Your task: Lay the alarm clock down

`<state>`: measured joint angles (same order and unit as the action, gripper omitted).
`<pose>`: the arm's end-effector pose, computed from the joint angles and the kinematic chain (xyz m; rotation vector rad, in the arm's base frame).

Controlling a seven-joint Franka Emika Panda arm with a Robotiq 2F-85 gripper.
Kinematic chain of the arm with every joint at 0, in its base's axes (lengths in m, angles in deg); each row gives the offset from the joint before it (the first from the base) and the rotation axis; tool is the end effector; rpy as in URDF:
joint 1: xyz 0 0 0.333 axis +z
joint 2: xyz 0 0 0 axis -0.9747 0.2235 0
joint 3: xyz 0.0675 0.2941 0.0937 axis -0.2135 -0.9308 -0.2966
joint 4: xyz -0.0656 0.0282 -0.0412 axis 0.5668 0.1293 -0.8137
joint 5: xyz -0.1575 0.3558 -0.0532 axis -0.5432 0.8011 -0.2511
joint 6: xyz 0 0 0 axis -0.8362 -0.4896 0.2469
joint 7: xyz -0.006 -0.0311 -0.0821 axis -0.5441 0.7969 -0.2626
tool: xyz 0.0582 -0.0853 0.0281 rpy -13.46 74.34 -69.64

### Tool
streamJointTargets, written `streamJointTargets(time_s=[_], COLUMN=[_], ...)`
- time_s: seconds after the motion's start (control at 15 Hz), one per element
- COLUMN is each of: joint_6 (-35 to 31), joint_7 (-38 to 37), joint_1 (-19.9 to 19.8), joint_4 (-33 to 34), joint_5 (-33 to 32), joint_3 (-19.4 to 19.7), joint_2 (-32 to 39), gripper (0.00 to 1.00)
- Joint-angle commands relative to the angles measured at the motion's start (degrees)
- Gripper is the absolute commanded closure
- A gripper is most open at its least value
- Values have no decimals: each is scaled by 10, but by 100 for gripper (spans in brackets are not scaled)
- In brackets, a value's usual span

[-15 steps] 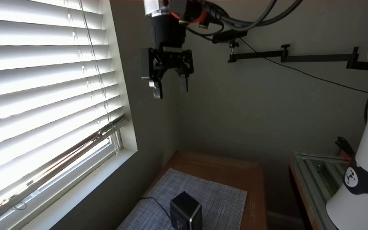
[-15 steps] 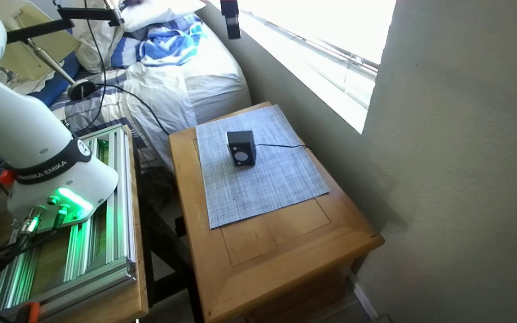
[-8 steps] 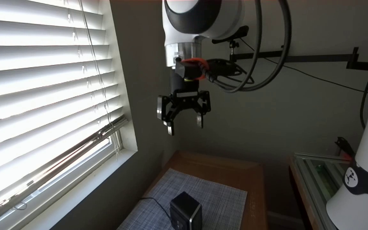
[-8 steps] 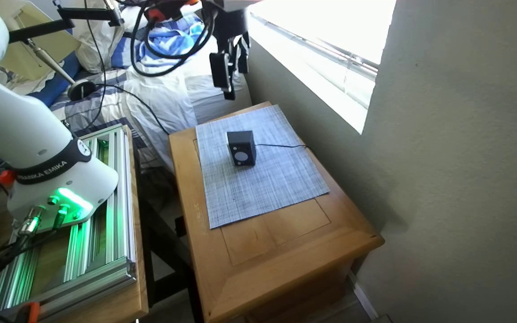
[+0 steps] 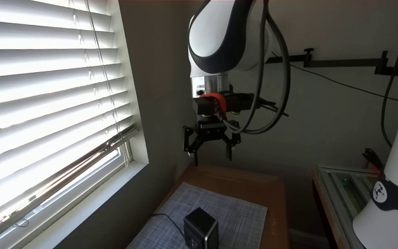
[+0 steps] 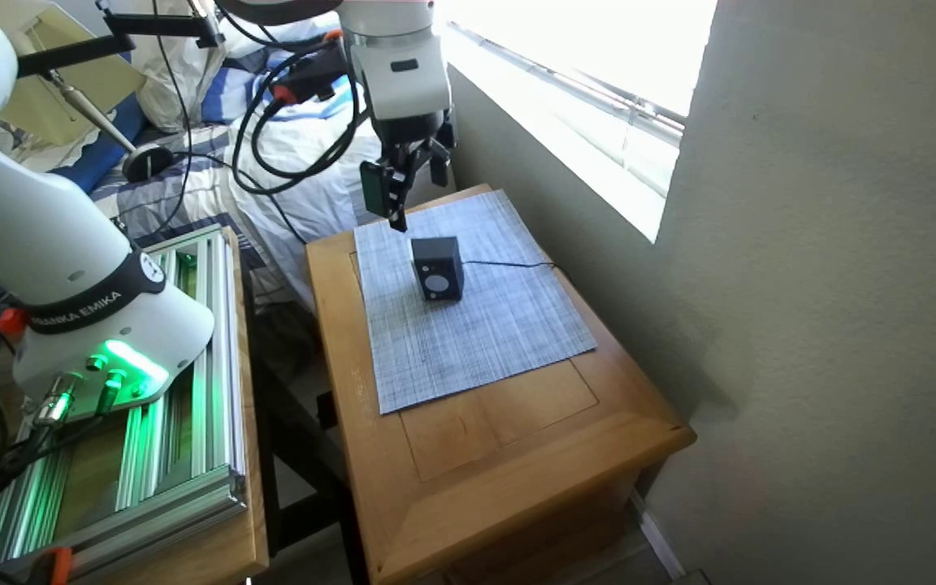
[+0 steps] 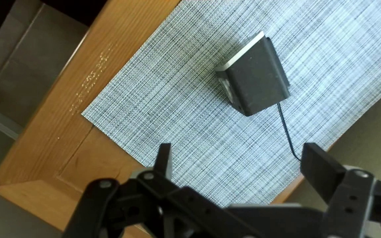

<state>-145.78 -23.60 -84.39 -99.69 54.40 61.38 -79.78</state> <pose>0.3858 -0.0715 0.2575 -2.6928 1.4010 0.1389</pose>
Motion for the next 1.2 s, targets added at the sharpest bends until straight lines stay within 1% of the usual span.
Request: streamJointTargets(time_s=[0.0,0.27,0.33,0.67,0.73,0.8,0.93,1.13], joint_6=[1,1,-8,-29,-30,-36,-57,-61], joint_7=[-2,-3,11,16,21,26,58,111], joint_1=[2,2,6,20,23,25,32,32], joint_4=[1,1,-2,-30,-16,-20,-21,-21], joint_5=[0,0,31,158,185,213,299,426], joint_3=[2,2,6,7,8,7,5,3], joint_2=[0,0,8,25,46,52,67,83], gripper=[0,0,0,0,0,0,0,0])
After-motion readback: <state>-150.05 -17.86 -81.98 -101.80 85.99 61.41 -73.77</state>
